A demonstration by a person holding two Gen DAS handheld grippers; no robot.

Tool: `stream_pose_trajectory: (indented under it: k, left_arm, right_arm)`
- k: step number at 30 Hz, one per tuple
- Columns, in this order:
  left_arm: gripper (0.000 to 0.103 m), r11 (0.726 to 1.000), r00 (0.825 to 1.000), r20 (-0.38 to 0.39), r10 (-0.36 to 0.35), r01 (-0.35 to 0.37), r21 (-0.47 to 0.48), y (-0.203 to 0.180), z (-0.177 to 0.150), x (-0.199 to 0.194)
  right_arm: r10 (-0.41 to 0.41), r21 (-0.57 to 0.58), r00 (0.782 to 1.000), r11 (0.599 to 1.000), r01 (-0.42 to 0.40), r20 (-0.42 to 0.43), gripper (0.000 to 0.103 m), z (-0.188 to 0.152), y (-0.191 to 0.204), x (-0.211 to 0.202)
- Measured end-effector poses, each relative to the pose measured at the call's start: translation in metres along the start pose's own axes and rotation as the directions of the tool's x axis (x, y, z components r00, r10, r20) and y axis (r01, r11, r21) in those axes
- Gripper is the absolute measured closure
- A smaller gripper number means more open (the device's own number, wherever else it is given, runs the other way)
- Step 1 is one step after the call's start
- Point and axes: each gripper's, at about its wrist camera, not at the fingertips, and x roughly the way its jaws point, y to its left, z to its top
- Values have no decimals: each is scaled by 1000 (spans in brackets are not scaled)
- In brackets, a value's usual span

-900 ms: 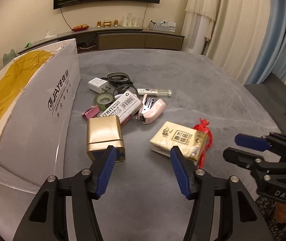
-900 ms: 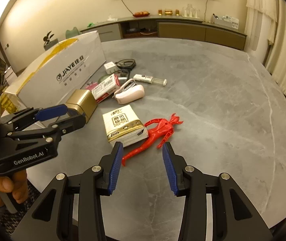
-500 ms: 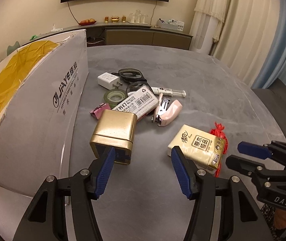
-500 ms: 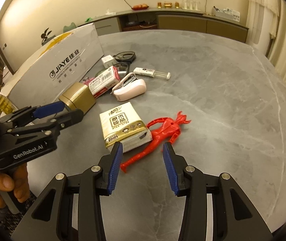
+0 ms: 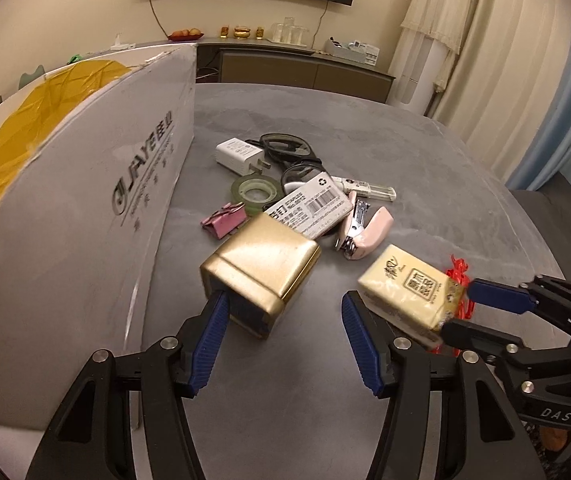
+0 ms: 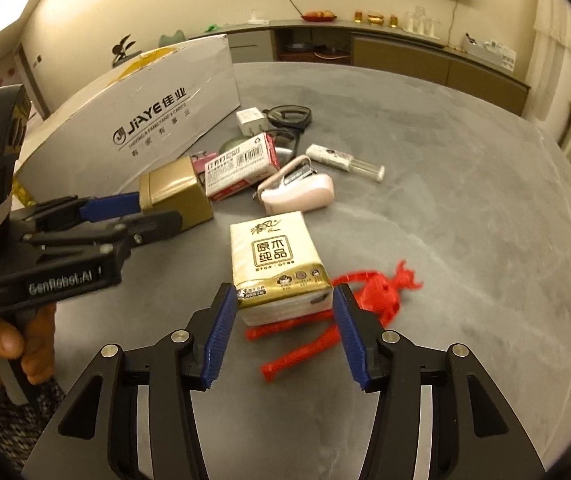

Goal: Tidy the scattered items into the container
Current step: 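Grasp the gold tissue pack with the right tool while the left tool grasps the gold tin box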

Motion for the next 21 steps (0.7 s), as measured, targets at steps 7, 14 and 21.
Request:
stream_pose_trajectory:
  k: [7, 14, 21]
  left_arm:
    - [42, 998, 998, 7, -61, 61, -17, -1, 11, 11]
    - [42, 994, 994, 19, -104, 105, -30, 1, 13, 7]
    - [41, 996, 995, 44, -86, 84, 29, -7, 13, -1]
  right_arm:
    - [134, 60, 991, 989, -132, -26, 50, 9, -2, 15]
    - [130, 33, 991, 991, -130, -13, 49, 10, 8, 13]
    - [45, 47, 998, 998, -43, -38, 48, 11, 2, 22]
